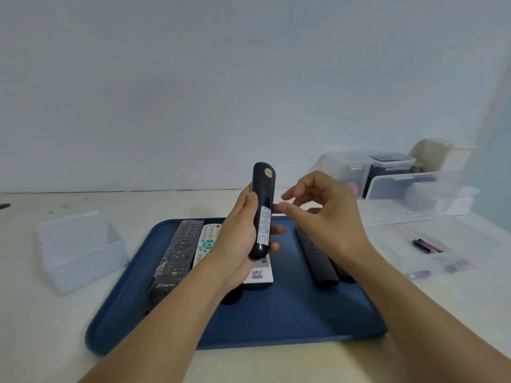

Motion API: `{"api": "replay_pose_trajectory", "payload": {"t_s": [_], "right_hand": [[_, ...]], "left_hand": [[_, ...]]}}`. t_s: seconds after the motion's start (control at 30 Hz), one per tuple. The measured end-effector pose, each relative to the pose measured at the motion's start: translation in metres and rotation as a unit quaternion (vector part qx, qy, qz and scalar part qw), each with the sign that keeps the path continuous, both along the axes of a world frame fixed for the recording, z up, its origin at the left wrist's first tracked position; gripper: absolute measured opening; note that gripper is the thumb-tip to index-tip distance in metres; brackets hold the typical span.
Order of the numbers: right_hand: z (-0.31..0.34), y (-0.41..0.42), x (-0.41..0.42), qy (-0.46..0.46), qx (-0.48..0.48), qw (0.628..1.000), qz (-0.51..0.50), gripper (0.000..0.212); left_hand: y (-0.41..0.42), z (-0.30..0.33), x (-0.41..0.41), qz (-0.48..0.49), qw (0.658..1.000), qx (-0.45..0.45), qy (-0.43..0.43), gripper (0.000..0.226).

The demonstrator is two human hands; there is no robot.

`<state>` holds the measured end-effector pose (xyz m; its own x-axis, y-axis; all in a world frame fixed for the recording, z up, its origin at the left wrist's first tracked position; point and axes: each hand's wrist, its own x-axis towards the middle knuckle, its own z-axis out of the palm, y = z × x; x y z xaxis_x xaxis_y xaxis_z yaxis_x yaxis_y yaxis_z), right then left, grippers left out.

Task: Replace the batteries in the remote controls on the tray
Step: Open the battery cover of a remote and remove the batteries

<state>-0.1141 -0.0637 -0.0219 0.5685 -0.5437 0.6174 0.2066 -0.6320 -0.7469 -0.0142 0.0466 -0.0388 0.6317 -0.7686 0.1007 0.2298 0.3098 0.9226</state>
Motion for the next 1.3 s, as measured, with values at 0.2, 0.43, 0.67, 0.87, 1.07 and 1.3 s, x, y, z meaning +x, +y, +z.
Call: {"api": "replay_pose_trajectory", "payload": {"t_s": [0.2, 0.43, 0.67, 0.87, 1.07, 1.3], "right_hand": [[-0.01, 0.012, 0.005, 0.015, -0.037, 0.998, 0.049, 0.017], [-0.008, 0.012, 0.004, -0.013, -0.037, 0.999, 0.0, 0.012], [-0.012, 0.015, 0.007, 0.002, -0.024, 1.0, 0.002, 0.009], [-0.011, 0.007, 0.009, 0.042, -0.014, 0.997, 0.062, 0.016], [0.0, -0.01, 0.001, 0.058, 0.055, 0.977, 0.199, 0.02], [0.016, -0.047, -0.027, 0.133, 0.211, 0.955, 0.16, 0.026]], "left_hand": [[0.001, -0.001, 0.002, 0.015, 1.0, 0.009, -0.021, 0.037], [-0.003, -0.002, -0.005, 0.039, 0.993, 0.028, -0.112, 0.034], [-0.004, -0.004, 0.0, 0.069, 0.989, 0.036, -0.129, 0.034], [0.0, -0.007, -0.002, 0.064, 0.986, 0.05, -0.148, 0.032], [-0.008, -0.005, -0.007, 0.061, 0.996, 0.021, -0.065, 0.03], [-0.005, -0.003, 0.0, 0.056, 0.998, 0.02, 0.028, 0.028]]}}
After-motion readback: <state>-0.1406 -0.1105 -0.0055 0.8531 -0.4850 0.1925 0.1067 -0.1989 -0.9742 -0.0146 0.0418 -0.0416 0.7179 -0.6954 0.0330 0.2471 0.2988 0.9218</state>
